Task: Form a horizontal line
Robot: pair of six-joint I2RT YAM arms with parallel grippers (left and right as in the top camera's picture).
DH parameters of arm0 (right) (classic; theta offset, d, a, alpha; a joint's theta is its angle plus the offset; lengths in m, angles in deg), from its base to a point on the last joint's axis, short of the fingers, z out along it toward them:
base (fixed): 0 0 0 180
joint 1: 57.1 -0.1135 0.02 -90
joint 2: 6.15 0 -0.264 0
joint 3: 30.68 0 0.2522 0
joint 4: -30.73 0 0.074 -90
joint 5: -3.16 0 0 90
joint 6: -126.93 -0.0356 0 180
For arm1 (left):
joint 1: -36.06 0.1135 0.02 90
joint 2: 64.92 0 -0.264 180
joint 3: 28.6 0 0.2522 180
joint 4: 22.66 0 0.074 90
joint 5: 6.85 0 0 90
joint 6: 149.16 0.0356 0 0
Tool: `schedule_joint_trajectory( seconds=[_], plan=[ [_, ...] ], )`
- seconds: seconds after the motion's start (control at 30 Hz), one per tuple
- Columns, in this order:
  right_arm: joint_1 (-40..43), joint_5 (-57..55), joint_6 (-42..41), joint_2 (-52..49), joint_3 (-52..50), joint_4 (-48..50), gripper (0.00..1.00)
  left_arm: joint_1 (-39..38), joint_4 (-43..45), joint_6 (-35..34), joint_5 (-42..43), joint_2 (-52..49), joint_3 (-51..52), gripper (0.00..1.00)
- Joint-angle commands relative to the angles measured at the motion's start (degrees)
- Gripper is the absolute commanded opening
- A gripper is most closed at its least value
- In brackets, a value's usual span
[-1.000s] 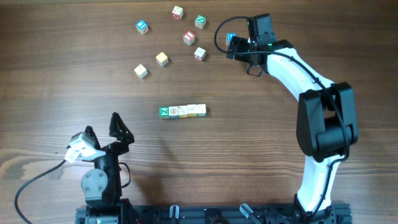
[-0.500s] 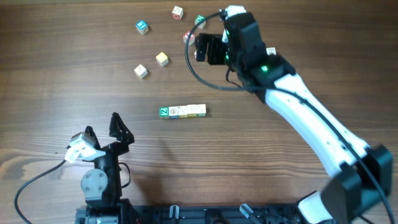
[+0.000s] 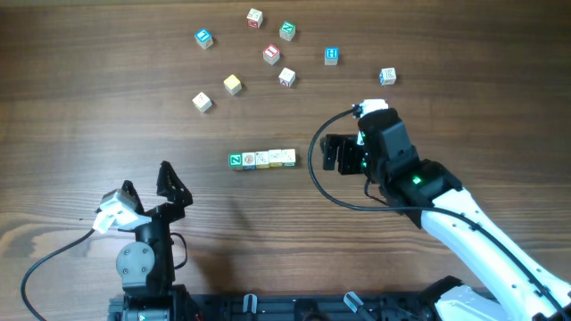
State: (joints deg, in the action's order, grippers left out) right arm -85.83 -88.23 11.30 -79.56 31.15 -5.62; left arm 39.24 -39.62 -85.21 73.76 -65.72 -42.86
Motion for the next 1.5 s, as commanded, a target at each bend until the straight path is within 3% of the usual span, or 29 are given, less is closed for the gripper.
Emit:
schedule_joint_trajectory(
  seconds=[0.0, 0.2, 0.33, 0.53, 0.73, 1.27, 1.47],
  plan=[
    [0.04, -0.31, -0.02, -1.57, -0.37, 0.28, 1.0, 0.48, -0.09, 0.11, -0.31, 0.48, 0.15, 1.0],
    [0.04, -0.31, -0.04, 0.15, -5.75, 1.6, 1.0, 0.48, -0.09, 0.11, -0.31, 0.48, 0.15, 1.0],
    [0.31, -0.31, -0.04, 6.88, -11.72, 10.67, 1.0, 0.48, -0.09, 0.11, -0.31, 0.48, 0.15, 1.0],
    [0.31, -0.35, -0.04, 22.34, -23.98, 13.53, 1.0, 0.48, -0.09, 0.11, -0.31, 0.48, 0.15, 1.0],
    [0.37, -0.31, -0.02, 33.42, -28.2, 12.39, 1.0, 0.48, -0.09, 0.11, -0.31, 0.48, 0.15, 1.0],
    [20.15, -0.31, -0.02, 69.51, -42.25, 11.19, 1.0, 0.48, -0.09, 0.11, -0.31, 0.48, 0.15, 1.0],
    [20.72, -0.31, -0.02, 73.24, -43.19, 13.09, 1.0, 0.48, -0.09, 0.11, -0.31, 0.48, 0.15, 1.0]
  ],
)
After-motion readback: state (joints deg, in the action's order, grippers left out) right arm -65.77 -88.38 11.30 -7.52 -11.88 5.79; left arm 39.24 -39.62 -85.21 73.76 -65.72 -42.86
